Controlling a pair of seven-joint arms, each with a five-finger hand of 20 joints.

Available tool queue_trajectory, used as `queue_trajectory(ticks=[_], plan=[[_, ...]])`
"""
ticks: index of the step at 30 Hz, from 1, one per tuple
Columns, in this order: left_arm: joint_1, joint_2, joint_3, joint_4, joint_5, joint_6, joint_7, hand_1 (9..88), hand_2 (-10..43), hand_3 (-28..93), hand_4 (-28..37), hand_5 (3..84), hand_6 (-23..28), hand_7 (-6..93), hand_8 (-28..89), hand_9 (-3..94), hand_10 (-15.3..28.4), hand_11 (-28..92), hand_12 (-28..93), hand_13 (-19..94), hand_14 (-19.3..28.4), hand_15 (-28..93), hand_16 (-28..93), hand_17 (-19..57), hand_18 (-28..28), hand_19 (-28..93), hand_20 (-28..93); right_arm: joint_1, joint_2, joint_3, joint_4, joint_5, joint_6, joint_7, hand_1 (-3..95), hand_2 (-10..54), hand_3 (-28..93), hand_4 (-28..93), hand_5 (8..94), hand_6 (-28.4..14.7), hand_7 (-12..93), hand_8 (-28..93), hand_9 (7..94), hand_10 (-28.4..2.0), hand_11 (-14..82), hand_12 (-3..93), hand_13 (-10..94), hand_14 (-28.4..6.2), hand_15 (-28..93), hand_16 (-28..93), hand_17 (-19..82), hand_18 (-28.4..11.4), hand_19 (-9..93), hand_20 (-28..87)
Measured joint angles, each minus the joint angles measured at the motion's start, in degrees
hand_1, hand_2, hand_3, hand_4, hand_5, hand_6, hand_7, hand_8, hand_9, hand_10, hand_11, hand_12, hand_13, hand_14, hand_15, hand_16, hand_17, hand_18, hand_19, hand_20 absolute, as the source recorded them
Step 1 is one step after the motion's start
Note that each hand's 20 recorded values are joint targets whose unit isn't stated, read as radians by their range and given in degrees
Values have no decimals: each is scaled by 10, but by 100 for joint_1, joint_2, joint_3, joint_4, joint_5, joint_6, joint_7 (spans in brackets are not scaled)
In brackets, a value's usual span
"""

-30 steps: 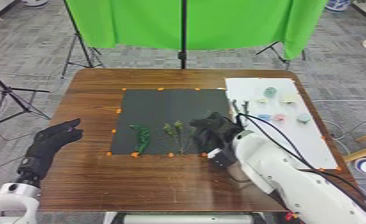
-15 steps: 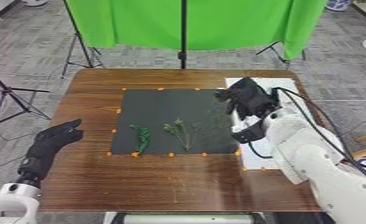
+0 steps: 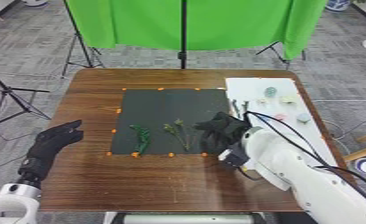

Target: Arrange flowers

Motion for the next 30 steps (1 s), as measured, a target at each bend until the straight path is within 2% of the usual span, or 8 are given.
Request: queue_trajectory(ticks=[10,30], plan=[[-8,0,9,5,2,-15,-1,308,56,635,-220,446,61,87,-57,457,150,189,98,377,183,172,-21,73,137,180,163,451,-391,-491,393,-78,-44,35,247,82,496,-122,715,-65,104,-68,897,-139,398,282,937,-47,609,287,701,-132,932,508],[-34,-10,31,13,7,-42,-7,309,55,634,-218,445,60,89,-58,456,151,188,98,377,183,171,-21,73,137,179,163,538,-572,-707,418,27,-23,6,248,87,497,-122,709,-64,105,-70,898,-140,399,282,937,-48,610,289,700,-133,932,509]])
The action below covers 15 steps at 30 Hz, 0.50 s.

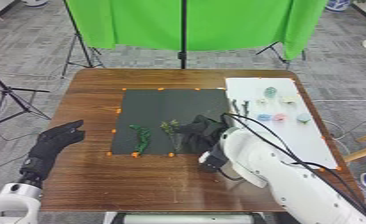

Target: Arrange flowers

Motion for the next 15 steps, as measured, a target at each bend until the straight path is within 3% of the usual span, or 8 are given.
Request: queue_trajectory(ticks=[15], plan=[[-33,3,23,11,1,-21,-7,309,55,635,-219,446,61,87,-58,456,151,188,98,377,183,171,-21,73,137,180,162,50,-55,-116,-1,-25,5,-90,242,85,507,-123,706,-61,109,-69,898,-138,399,281,937,-48,611,288,699,-137,932,509]])
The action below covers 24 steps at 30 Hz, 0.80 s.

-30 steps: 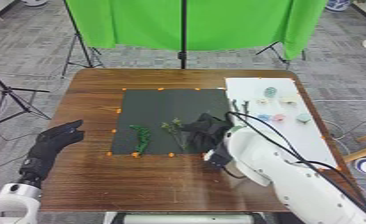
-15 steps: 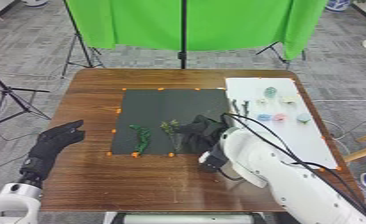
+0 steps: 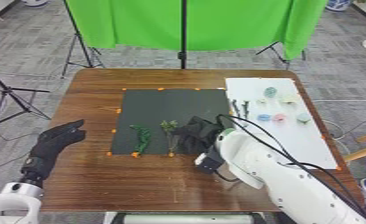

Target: Arrange flowers

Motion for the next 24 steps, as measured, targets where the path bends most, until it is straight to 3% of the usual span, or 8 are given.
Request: queue_trajectory(ticks=[9,16,20,24], plan=[[8,0,-5,0,2,0,0,310,56,633,-220,446,61,87,-58,456,151,188,99,378,183,171,-21,73,137,179,162,-68,177,377,-372,-314,110,-111,246,64,528,-121,713,-58,113,-66,895,-139,396,283,937,-47,606,289,697,-135,932,510],[9,-8,-9,-3,4,-1,0,309,55,634,-219,446,61,87,-58,456,151,188,98,377,184,171,-21,73,137,181,163,-87,423,583,-543,-678,471,-228,287,-34,591,-123,713,-56,127,-60,851,-150,330,297,926,-47,556,346,664,-134,932,498],[23,-8,-24,-8,4,-1,-1,308,55,635,-219,446,61,87,-58,456,151,188,98,378,183,171,-21,72,137,180,162,46,639,433,-371,-2007,1053,-208,284,-90,596,-141,715,-55,129,-63,845,-141,349,300,925,-47,559,351,662,-134,932,503],[39,-8,-29,-9,6,-1,-1,308,55,635,-219,446,61,87,-58,457,151,188,98,378,183,171,-20,72,137,180,162,371,820,289,144,-3024,1102,-84,273,-95,586,-152,713,-58,123,-65,852,-139,367,303,927,-43,569,351,663,-132,932,509]])
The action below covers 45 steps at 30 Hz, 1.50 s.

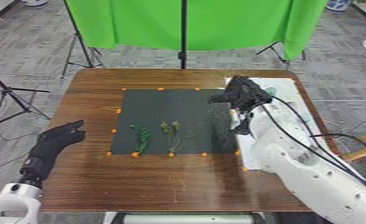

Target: Arrange flowers

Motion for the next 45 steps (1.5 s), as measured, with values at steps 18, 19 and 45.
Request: queue_trajectory(ticks=[18,19,45], plan=[[-1,-4,5,-2,6,-2,-5,309,56,633,-218,446,61,87,-58,457,151,188,98,378,183,172,-21,73,137,180,162,339,79,-9,935,40,-907,468,268,-95,582,-148,724,-62,119,-67,863,-139,386,309,937,-39,573,354,676,-127,932,522],[-3,-2,7,-1,6,-4,-6,309,56,633,-218,446,61,87,-58,457,151,188,98,378,183,172,-21,73,137,180,162,325,74,-9,951,59,-907,479,266,-95,583,-148,724,-62,119,-67,864,-139,386,309,937,-39,574,354,677,-127,932,521],[-59,7,63,9,7,-52,-38,309,58,632,-220,446,60,88,-58,456,151,188,97,377,183,170,-20,72,137,178,162,426,-39,-721,1347,-745,-613,507,327,-95,584,-145,799,-61,182,-66,883,-130,412,304,937,-25,616,307,710,-111,932,521]])
